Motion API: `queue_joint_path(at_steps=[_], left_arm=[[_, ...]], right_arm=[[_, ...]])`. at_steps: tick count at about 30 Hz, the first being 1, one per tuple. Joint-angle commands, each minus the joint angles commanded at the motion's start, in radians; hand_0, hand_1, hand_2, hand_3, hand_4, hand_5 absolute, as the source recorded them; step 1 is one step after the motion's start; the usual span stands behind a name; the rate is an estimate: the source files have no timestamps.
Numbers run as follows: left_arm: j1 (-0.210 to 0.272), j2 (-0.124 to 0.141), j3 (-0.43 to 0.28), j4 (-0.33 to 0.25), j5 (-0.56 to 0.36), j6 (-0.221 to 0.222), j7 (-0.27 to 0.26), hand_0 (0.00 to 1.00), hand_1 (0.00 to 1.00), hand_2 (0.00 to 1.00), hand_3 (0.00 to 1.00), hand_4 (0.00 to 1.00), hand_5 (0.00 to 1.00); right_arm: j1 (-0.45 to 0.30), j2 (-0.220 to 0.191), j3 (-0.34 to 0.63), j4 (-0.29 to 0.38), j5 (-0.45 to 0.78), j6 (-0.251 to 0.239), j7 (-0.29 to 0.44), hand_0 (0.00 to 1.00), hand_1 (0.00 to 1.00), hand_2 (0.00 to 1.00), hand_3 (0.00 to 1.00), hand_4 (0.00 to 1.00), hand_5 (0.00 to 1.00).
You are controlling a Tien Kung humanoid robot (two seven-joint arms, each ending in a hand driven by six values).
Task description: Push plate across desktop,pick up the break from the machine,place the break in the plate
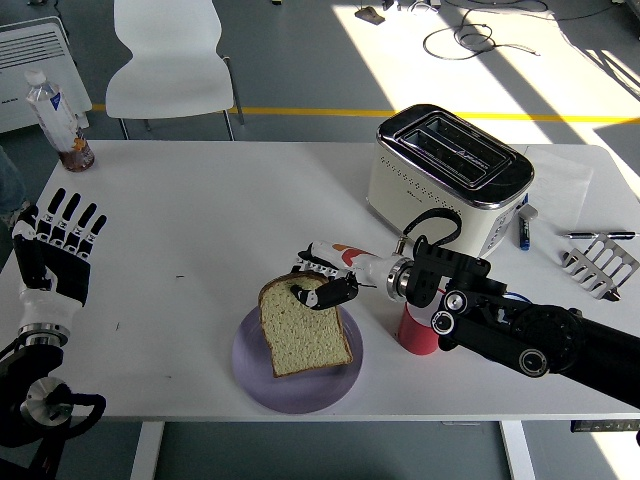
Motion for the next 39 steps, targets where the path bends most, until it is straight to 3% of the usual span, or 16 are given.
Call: queue_joint_path(at_steps=[3,4,9,10,15,16,21,22,27,28,39], left_arm=[[0.000,-0.001,-0.001,0.000,0.000,0.000,-0.001,0.800,0.828,0.906,0.882,0.506,0.998],[0.000,-0.002,-0.001,0.000,-0.001,0.001,-0.001,0.799,0.822,0.904,0.881,0.508,0.998],[0.001,-0.005,-0.002,0.000,-0.006,0.002,-0.004,0.799,0.822,0.904,0.881,0.508,0.998],[0.001,-0.005,-0.002,0.000,-0.006,0.002,-0.004,0.793,0.818,0.903,0.881,0.513,0.998],[-0.001,-0.009,0.001,-0.001,-0.007,0.003,-0.005,0.793,0.818,0.903,0.881,0.513,0.998],[0.000,-0.009,0.002,-0.001,-0.007,0.003,-0.006,0.791,0.817,0.902,0.876,0.513,0.998],[0.000,-0.010,0.003,-0.001,-0.012,0.004,-0.009,0.791,0.817,0.902,0.876,0.513,0.998],[0.001,-0.012,0.002,-0.001,-0.012,0.004,-0.009,0.792,0.815,0.900,0.873,0.513,0.998],[0.002,-0.012,0.004,-0.001,-0.013,0.004,-0.010,0.792,0.815,0.900,0.873,0.513,0.998],[0.002,-0.012,0.003,0.000,-0.013,0.005,-0.010,0.788,0.813,0.900,0.872,0.512,0.998],[0.003,-0.015,0.002,0.009,-0.006,0.006,-0.011,0.788,0.817,0.901,0.871,0.514,0.998]], right_arm=[[-0.003,0.013,0.002,-0.040,-0.010,0.023,0.014,0.433,0.444,0.510,0.518,0.335,0.264],[-0.006,0.016,0.003,-0.051,-0.011,0.028,0.018,0.488,0.526,0.652,0.558,0.372,0.262],[-0.012,0.035,0.004,-0.094,-0.032,0.054,0.025,0.488,0.526,0.652,0.558,0.372,0.262],[-0.012,0.037,0.004,-0.098,-0.034,0.056,0.026,0.556,0.620,0.698,0.641,0.415,0.246],[-0.013,0.047,0.015,-0.120,-0.067,0.045,0.044,0.556,0.620,0.698,0.641,0.415,0.246],[-0.014,0.047,0.017,-0.122,-0.074,0.043,0.048,0.643,0.681,0.698,0.730,0.469,0.221],[-0.017,0.049,0.026,-0.133,-0.116,0.022,0.067,0.643,0.681,0.698,0.730,0.469,0.221],[-0.018,0.050,0.031,-0.136,-0.128,0.019,0.073,0.718,0.732,0.759,0.783,0.481,0.219],[-0.023,0.042,0.043,-0.136,-0.173,0.059,0.074,0.718,0.732,0.759,0.783,0.481,0.219],[-0.024,0.041,0.044,-0.135,-0.175,0.060,0.078,0.783,0.771,0.805,0.804,0.496,0.231],[-0.027,0.041,0.068,-0.132,-0.176,0.017,0.097,0.791,0.777,0.808,0.803,0.514,0.229]])
